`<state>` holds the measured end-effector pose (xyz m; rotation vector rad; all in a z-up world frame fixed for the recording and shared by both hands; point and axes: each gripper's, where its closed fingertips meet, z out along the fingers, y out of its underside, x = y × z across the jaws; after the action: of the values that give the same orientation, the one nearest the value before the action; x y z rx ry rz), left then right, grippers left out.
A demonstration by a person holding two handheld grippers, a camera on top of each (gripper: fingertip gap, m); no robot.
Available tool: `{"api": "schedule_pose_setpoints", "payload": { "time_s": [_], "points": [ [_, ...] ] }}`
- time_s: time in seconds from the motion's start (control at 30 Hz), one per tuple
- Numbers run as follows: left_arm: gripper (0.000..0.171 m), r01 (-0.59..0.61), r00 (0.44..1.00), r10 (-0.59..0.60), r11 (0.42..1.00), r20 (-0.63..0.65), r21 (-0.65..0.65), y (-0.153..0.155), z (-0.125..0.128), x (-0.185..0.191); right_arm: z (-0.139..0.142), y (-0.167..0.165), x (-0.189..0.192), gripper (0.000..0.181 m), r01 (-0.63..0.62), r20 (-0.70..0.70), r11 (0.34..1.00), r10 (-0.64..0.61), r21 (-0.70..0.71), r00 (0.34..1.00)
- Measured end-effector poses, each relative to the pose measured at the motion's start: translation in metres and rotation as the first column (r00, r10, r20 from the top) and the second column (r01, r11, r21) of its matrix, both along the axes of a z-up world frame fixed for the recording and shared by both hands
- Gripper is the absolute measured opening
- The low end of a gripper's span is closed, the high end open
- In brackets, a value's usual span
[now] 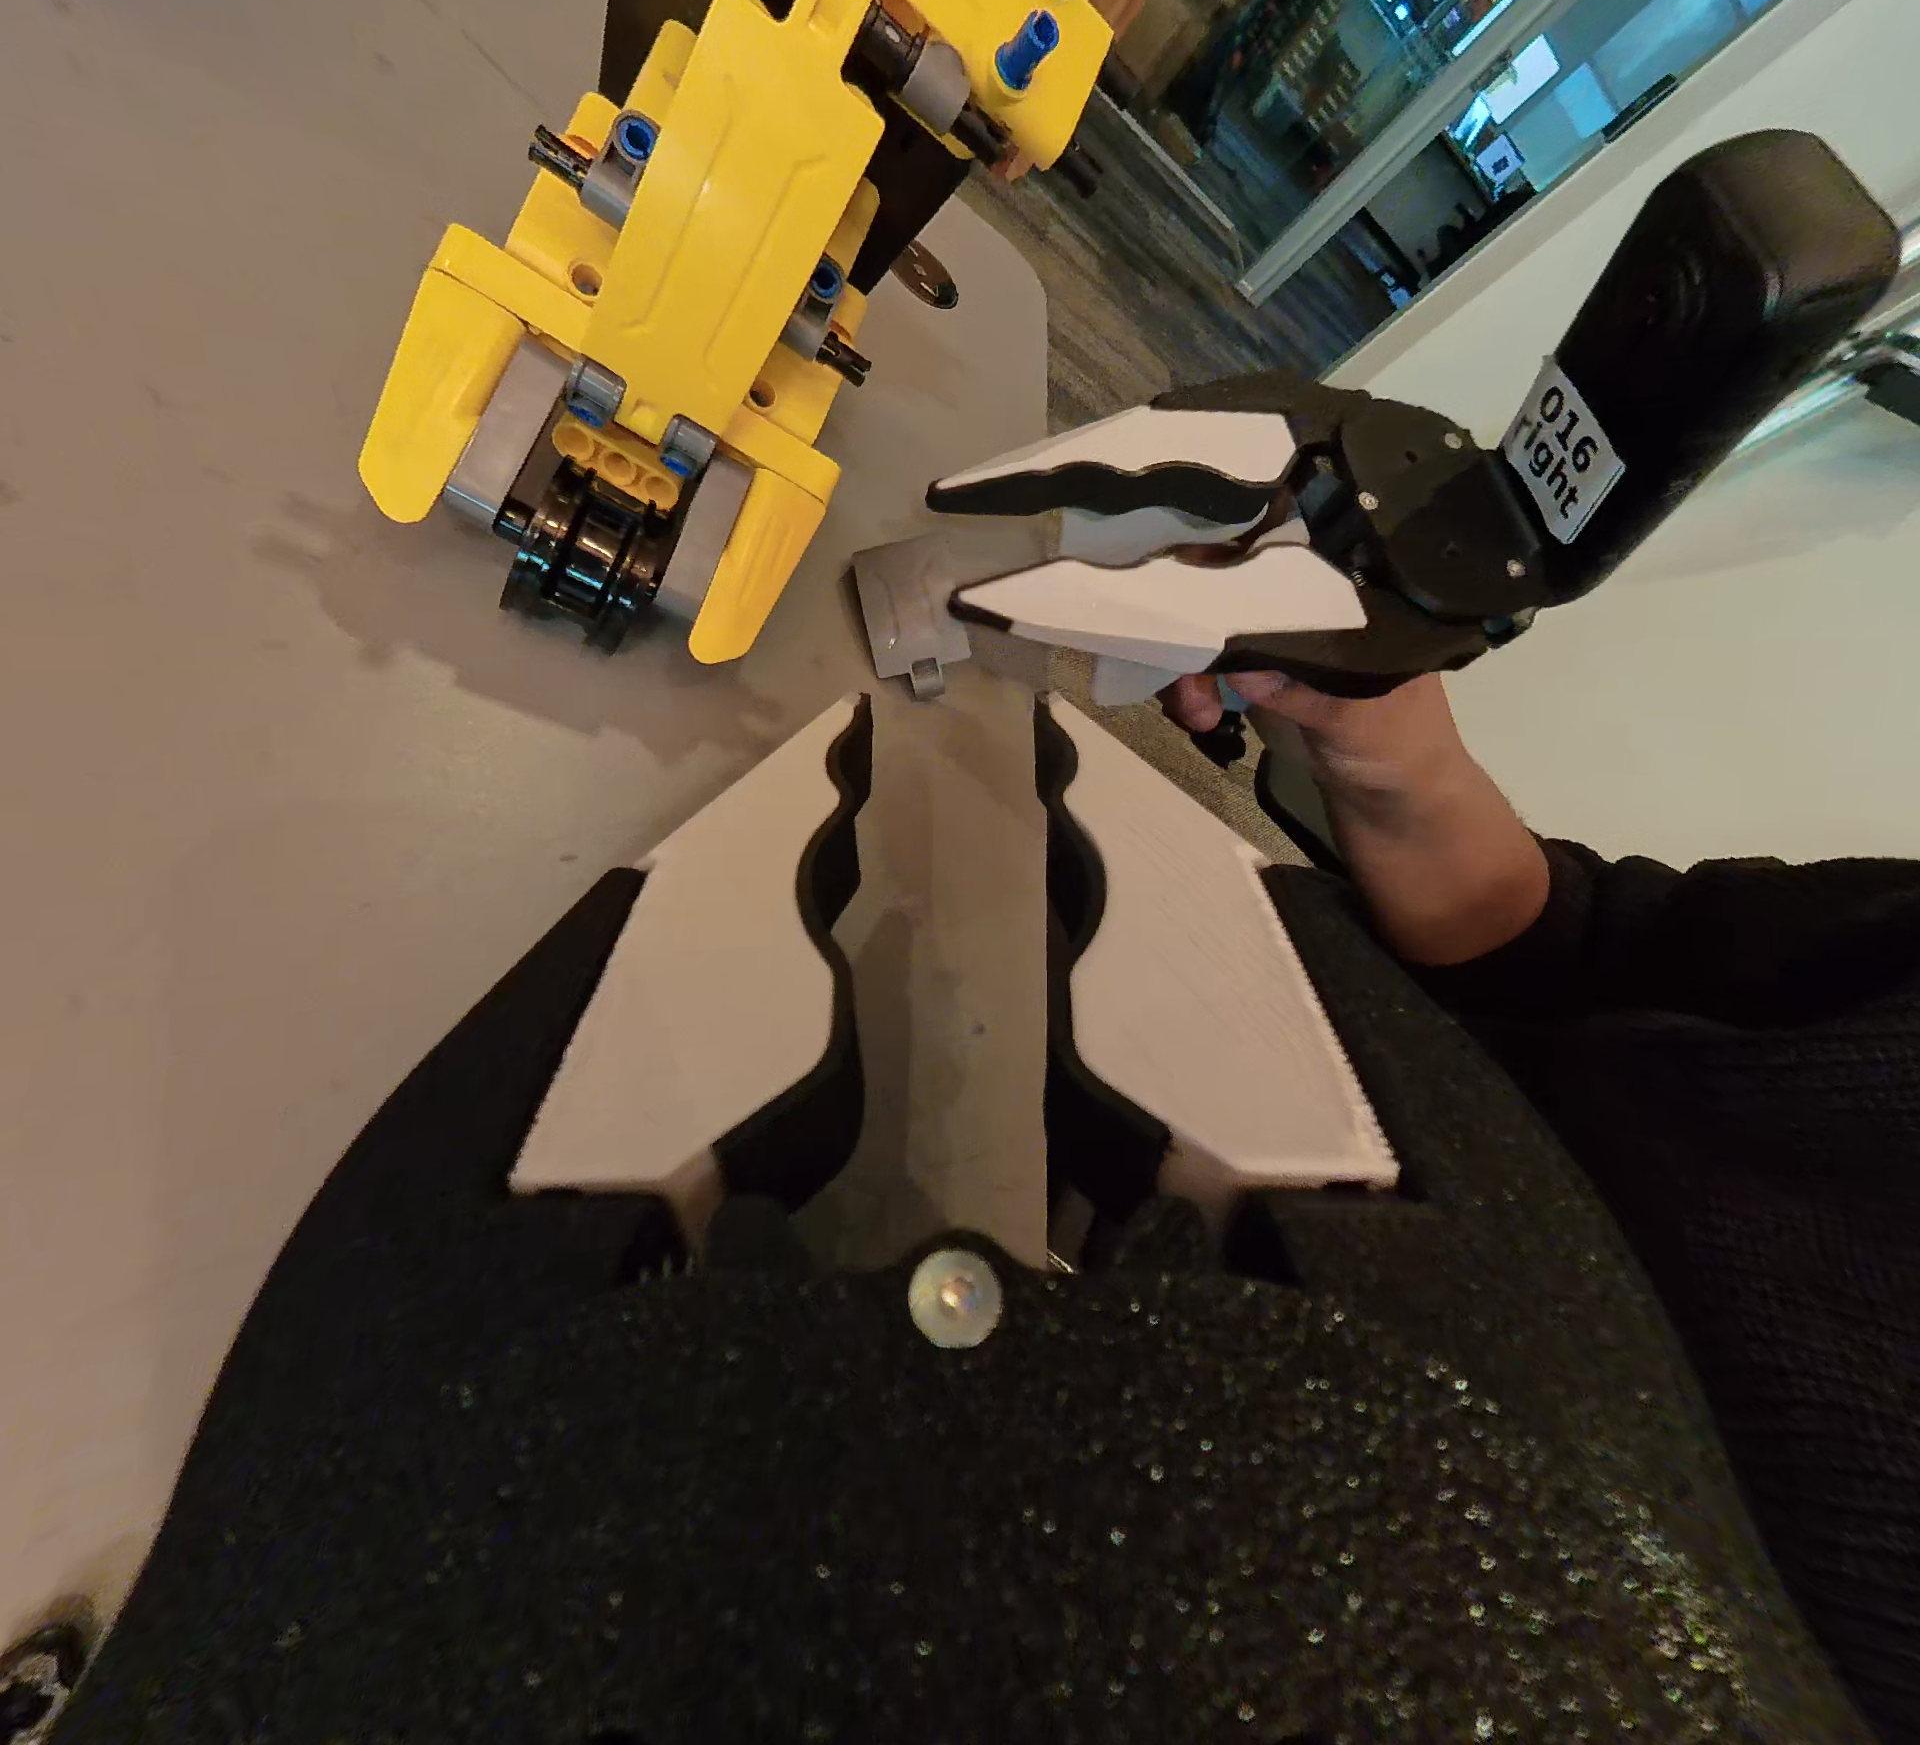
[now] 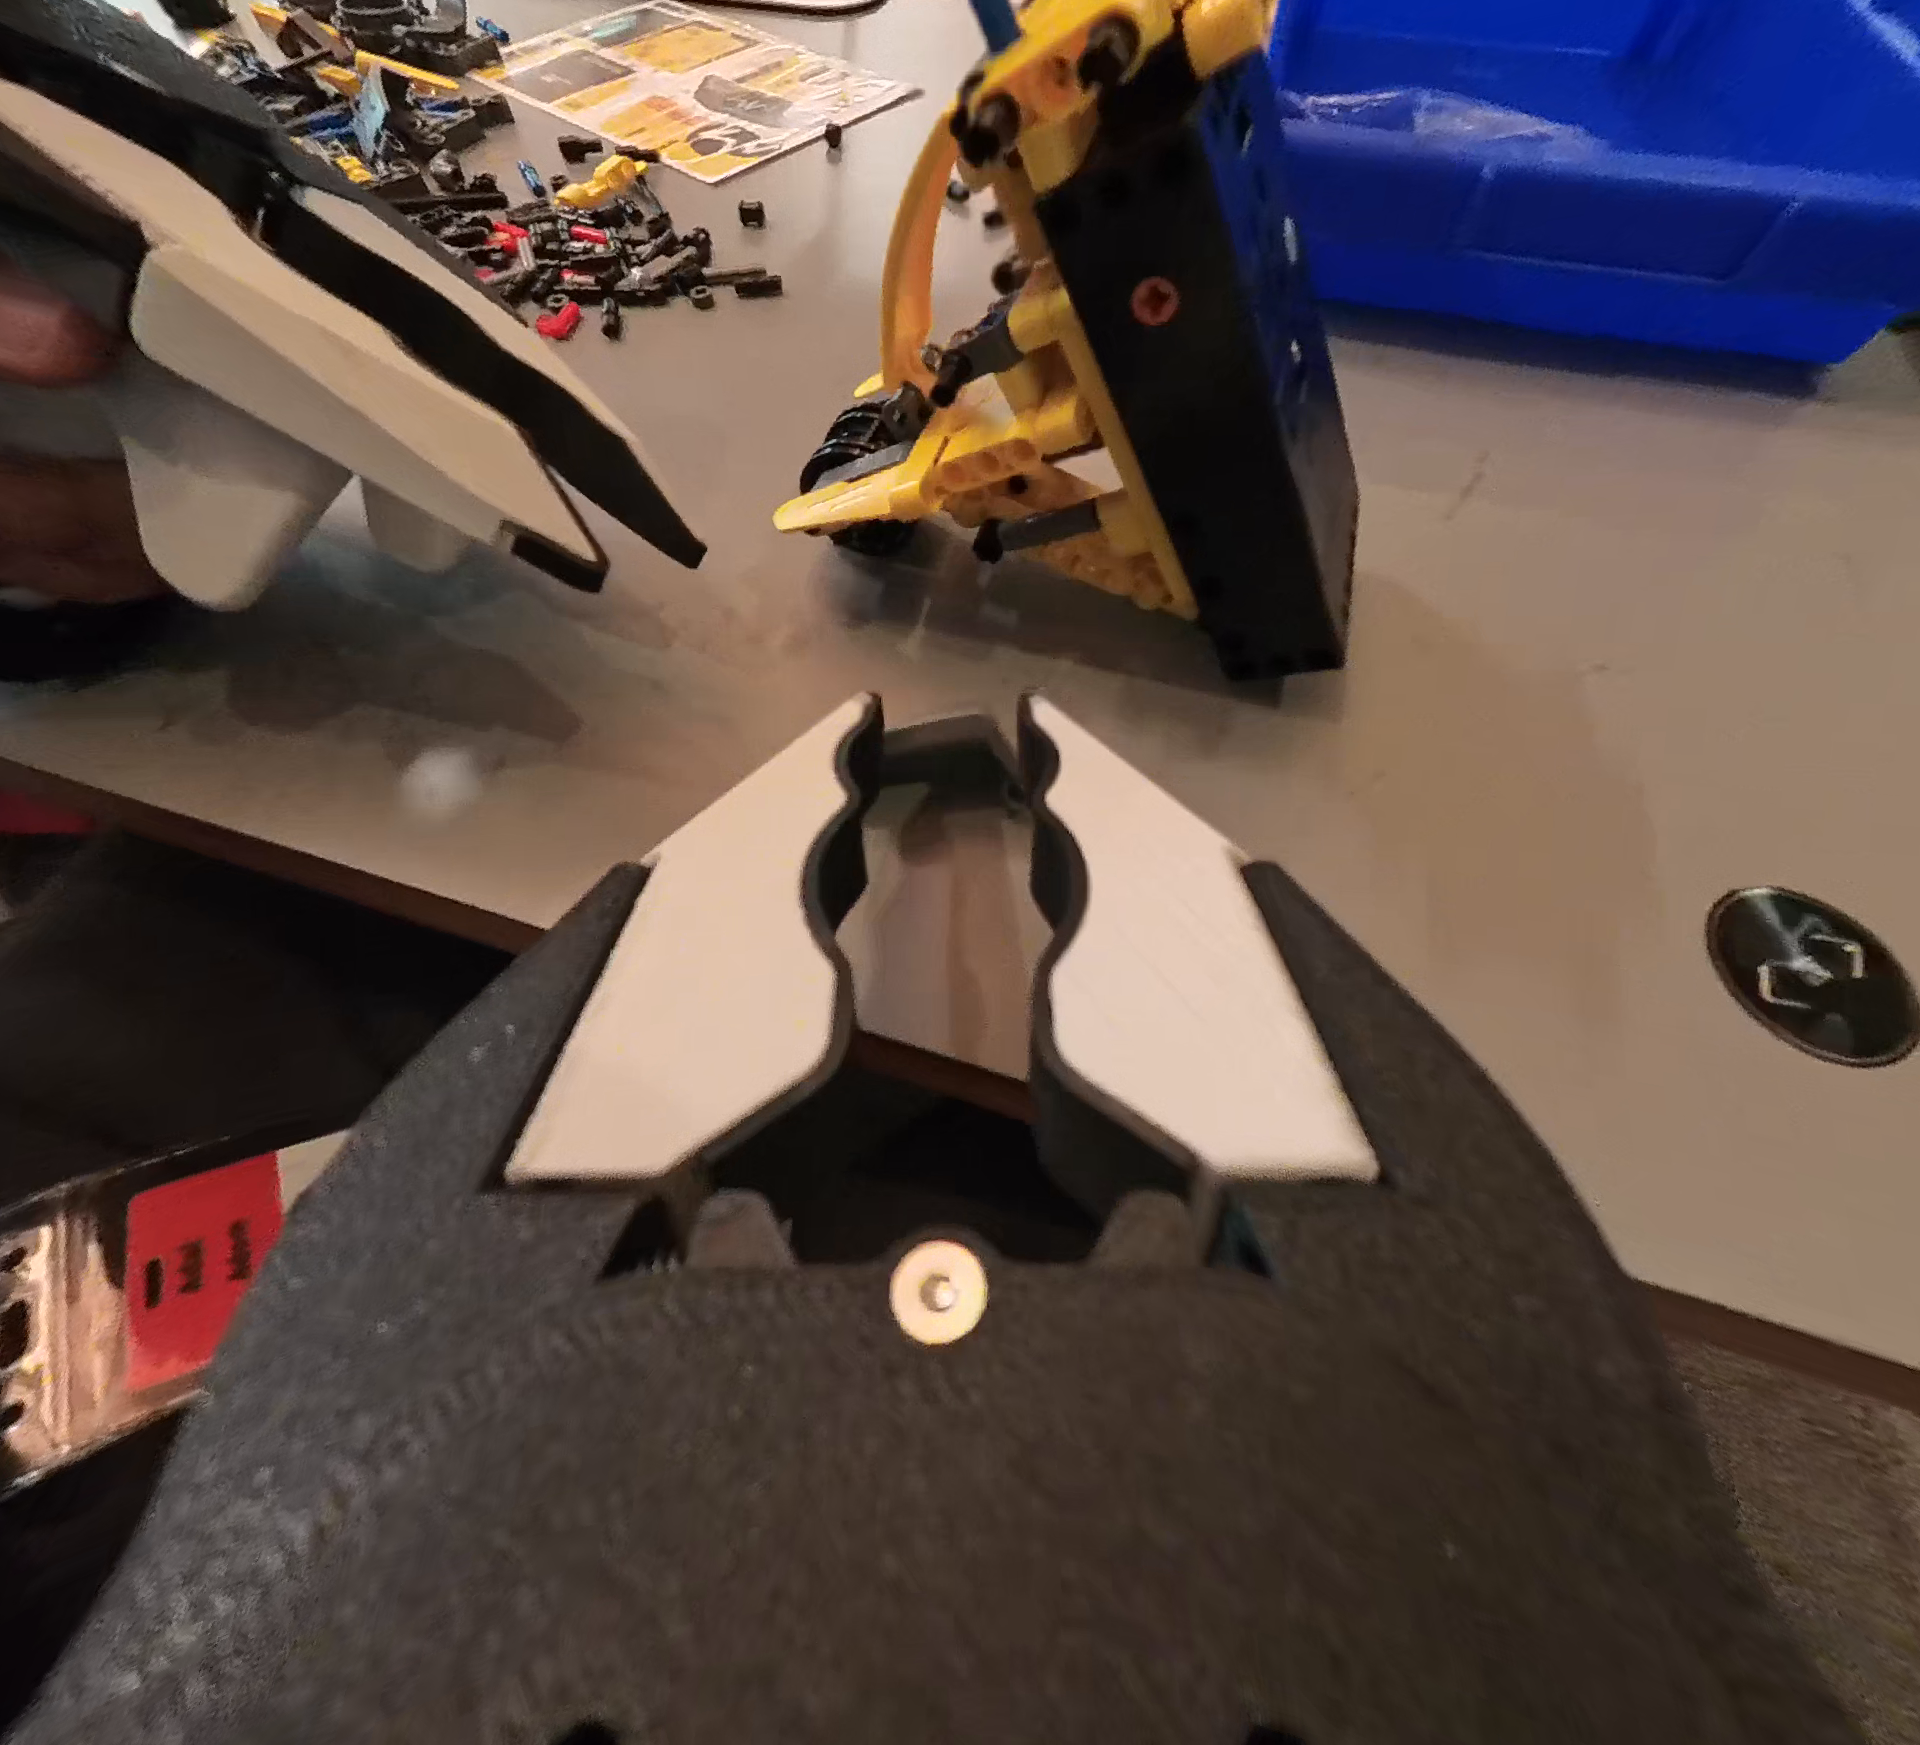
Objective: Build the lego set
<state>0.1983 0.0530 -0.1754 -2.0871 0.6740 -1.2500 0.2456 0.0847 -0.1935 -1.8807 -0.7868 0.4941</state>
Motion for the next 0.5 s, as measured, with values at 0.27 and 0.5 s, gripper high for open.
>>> {"api": "schedule_pose_setpoints", "payload": {
  "time_s": [0.27, 0.5],
  "points": [
    [0.03, -0.003, 1.0, 0.003, 1.0, -0.005, -0.001, 0.0, -0.001, 0.0, -0.008, -0.007, 0.01, 0.025, 0.001, 0.007, 0.999, -0.001, -0.034, 1.0],
    [0.031, -0.005, 1.0, 0.005, 1.0, -0.009, 0.002, 0.001, -0.001, 0.0, -0.009, -0.007, 0.012, 0.025, 0.005, 0.004, 0.999, -0.005, -0.032, 1.0]
  ]
}}
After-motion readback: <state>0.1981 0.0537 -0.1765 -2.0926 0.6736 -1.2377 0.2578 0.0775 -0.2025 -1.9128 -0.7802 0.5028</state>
